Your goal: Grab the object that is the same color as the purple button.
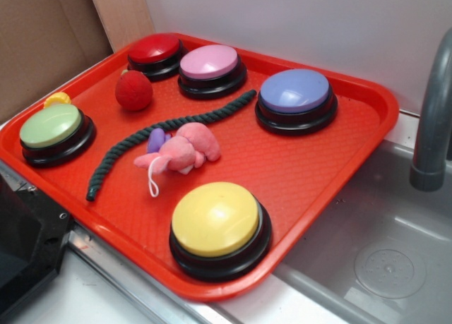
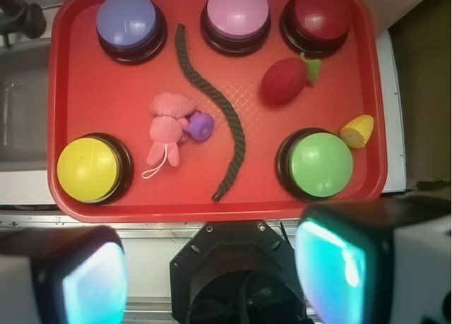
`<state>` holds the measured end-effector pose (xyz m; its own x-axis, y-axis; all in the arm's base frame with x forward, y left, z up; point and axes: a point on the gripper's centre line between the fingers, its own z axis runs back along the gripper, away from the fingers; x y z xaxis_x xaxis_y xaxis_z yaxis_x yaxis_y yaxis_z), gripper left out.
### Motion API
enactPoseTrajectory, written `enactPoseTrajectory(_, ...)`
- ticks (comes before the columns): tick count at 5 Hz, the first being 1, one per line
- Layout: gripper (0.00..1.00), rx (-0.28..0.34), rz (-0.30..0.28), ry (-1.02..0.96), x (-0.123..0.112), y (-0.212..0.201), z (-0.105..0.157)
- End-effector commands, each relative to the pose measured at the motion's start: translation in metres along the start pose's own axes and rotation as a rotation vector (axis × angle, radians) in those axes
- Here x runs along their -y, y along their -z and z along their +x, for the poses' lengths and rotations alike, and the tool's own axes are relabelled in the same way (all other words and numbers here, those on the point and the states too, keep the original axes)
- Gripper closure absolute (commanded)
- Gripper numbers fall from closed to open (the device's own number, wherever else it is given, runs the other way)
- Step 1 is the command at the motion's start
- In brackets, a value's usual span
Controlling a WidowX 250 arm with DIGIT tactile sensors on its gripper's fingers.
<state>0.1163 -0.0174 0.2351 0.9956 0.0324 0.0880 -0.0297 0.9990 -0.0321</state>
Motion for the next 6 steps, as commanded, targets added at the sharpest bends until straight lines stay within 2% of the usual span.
enactPoseTrajectory(1,0.0,0.0,0.0,0.0,0.0,0.0,0.0)
enactPoseTrajectory(3,0.0,0.027,0.087,0.135,-0.004,0.031,0.028)
enactPoseTrajectory(4,0.0,0.076,0.14,0.256,-0.003,0.049,0.043)
enactPoseTrajectory(5,0.0,0.06,0.08,0.404,-0.002,0.079,0.059)
enactPoseTrajectory(6,0.0,0.056,0.064,0.487,-0.003,0.111,0.07)
